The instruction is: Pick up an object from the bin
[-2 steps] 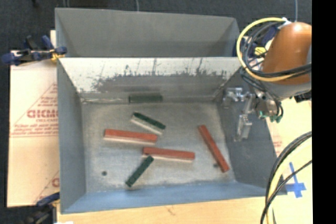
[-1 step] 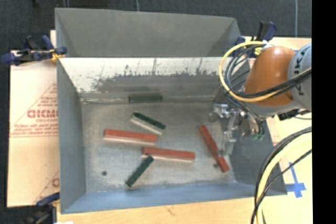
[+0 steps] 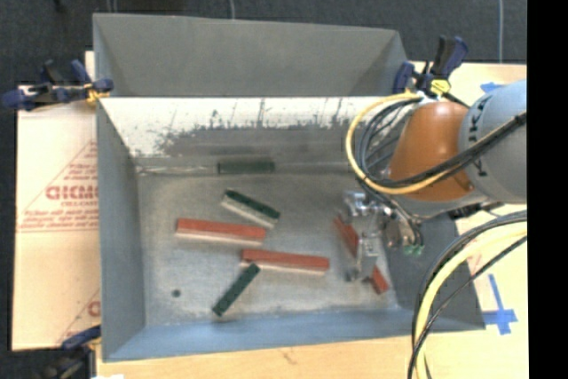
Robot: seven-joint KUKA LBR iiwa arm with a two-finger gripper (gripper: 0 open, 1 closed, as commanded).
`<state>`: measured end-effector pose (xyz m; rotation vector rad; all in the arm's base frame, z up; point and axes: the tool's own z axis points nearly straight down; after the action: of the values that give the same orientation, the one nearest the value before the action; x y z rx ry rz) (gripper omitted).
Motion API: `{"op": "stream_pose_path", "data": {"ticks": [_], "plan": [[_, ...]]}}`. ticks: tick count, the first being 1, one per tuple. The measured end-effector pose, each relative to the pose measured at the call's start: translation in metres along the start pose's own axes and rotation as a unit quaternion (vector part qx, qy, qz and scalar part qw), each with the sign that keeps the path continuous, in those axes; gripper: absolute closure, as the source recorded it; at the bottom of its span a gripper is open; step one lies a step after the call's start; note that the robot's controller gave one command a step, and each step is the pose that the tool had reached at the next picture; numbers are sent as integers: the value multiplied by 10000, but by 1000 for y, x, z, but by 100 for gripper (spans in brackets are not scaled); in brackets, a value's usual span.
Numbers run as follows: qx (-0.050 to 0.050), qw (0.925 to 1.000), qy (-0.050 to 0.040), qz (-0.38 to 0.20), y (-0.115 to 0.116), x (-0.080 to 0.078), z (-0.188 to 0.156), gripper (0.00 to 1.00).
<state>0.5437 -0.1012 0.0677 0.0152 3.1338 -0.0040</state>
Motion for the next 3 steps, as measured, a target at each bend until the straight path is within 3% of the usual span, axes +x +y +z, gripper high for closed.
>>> {"op": "stream_pose_path", "data": {"ticks": [1, 2, 3], "plan": [[-3, 10000, 18, -69, 8, 16, -21, 0], [-2, 9992, 15, -396, 26, 54, -19, 0], [-12, 9999, 23, -111, 38, 54, -14, 0]]}}
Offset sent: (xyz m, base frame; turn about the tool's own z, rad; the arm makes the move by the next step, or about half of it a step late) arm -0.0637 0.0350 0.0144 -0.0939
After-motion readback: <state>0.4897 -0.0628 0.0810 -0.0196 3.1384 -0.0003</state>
